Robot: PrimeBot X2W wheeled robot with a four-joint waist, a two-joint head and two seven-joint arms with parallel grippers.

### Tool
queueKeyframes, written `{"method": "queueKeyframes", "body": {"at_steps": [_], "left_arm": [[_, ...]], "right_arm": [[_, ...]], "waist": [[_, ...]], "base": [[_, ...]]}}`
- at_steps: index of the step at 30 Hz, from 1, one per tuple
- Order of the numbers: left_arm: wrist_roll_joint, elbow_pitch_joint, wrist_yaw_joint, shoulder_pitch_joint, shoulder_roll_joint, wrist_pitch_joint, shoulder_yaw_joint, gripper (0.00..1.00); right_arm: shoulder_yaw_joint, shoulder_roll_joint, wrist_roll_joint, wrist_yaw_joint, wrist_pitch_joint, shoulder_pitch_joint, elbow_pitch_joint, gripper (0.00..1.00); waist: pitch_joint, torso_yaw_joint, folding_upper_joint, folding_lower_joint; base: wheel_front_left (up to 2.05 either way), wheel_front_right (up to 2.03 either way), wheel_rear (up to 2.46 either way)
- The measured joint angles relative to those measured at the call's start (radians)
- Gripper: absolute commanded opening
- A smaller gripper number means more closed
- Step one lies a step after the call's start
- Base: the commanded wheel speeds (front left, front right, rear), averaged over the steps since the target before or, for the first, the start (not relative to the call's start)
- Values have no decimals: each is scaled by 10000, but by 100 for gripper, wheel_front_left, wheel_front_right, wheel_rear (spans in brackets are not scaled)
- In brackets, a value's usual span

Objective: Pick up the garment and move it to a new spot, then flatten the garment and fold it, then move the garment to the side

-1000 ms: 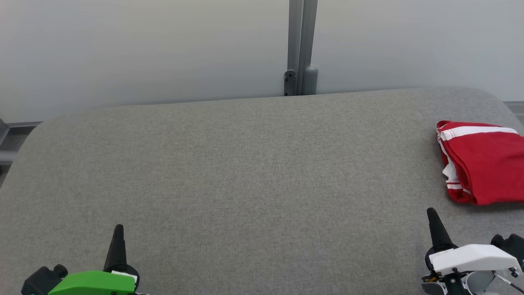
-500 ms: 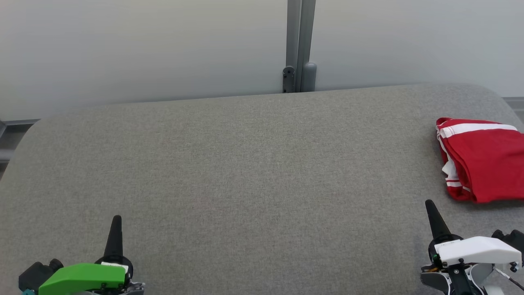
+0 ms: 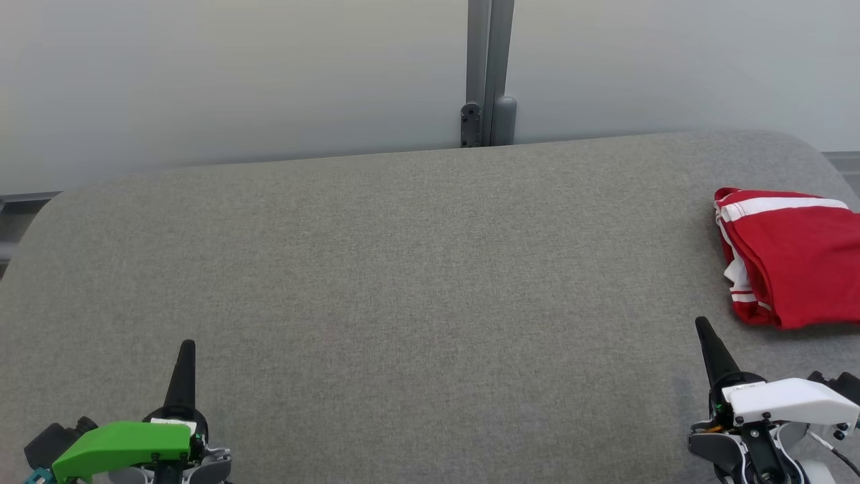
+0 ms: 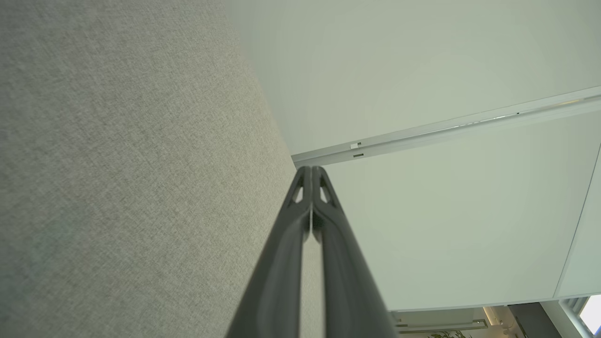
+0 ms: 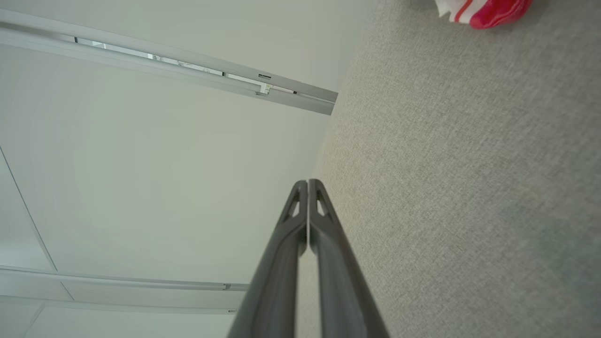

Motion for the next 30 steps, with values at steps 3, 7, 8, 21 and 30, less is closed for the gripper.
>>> {"method": "queueKeyframes", "body": {"at_steps": [3, 7, 8, 21, 30], "left_arm": [[-217, 2, -13, -58, 0, 75, 25, 0], [-529, 4, -33, -140, 2, 163, 61, 0], [-612, 4, -40, -161, 4, 167, 67, 0], [-1486, 8, -54, -362, 10, 426, 163, 0], [-2090, 8, -79, -518, 13, 600, 234, 0]], "right_arm": [[-4, -2, 286, 0, 73, -62, -4, 0], [-12, -8, 625, 0, 159, -133, -6, 0], [-13, -8, 715, 0, 171, -159, -10, 0], [-38, -19, 1747, 0, 424, -344, -25, 0], [-50, -27, 2422, 0, 598, -456, -33, 0]], "waist": [[23, -12, 0, 0], [54, -26, 0, 0], [62, -30, 0, 0], [161, -79, 0, 0], [230, -112, 0, 0]], "base": [[0, 0, 0], [0, 0, 0], [0, 0, 0], [0, 0, 0], [0, 0, 0]]}}
